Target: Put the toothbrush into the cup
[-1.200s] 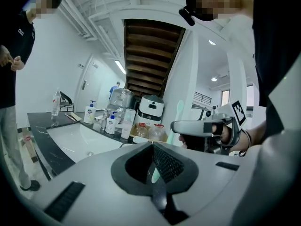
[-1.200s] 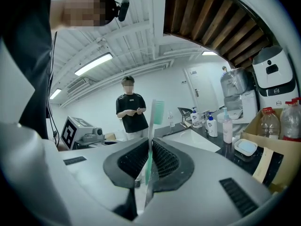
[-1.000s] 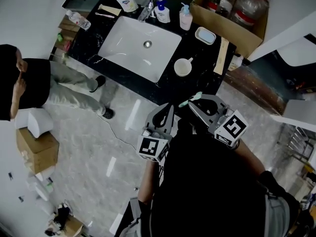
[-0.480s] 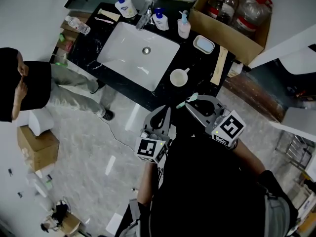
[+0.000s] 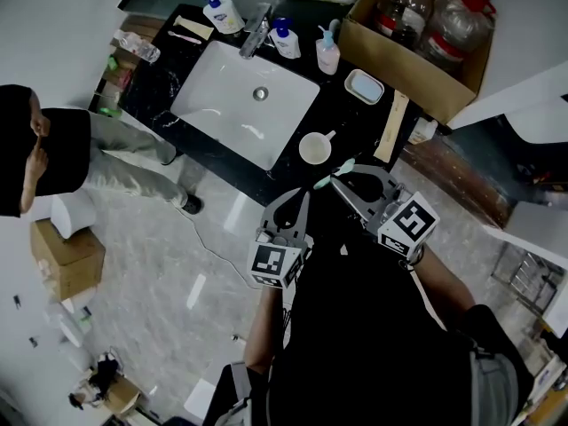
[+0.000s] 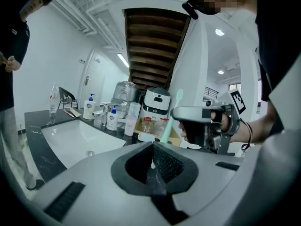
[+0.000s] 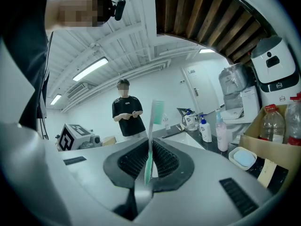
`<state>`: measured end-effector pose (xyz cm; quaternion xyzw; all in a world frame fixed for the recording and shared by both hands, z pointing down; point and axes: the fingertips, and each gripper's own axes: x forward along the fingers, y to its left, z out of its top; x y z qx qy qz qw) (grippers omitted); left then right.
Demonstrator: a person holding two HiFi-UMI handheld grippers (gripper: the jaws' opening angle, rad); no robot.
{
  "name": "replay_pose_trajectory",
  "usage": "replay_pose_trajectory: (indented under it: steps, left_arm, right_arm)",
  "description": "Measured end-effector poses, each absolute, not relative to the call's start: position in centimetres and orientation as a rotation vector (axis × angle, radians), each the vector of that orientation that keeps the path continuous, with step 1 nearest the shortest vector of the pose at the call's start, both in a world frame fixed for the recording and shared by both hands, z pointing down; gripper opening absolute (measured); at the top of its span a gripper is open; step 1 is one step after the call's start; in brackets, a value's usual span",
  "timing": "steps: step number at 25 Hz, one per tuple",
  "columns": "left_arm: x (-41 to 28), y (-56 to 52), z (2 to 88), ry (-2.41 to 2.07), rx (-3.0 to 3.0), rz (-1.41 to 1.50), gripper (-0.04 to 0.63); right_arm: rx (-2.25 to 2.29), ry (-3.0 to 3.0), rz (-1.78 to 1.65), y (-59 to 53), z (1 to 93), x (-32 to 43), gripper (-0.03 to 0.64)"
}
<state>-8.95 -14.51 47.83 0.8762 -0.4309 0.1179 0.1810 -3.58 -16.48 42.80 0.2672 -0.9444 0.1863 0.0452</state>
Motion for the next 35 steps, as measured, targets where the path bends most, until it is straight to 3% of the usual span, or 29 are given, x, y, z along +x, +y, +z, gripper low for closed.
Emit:
replay_pose_trajectory:
  steps: [17,35]
  left_arm:
    - [-9.0,-15.0,51.3,-1.208,2.379,0.385,0.011]
    - [-8.5,-14.8,52.5,-1.175,2.364,0.365,0.011]
  right_arm:
    - [0.874,-2.865,0.524,-23.8,46.6,-5.1,0.038]
    - [0.998,-2.758,0.839,-25.3,53.6,-4.7,0.038]
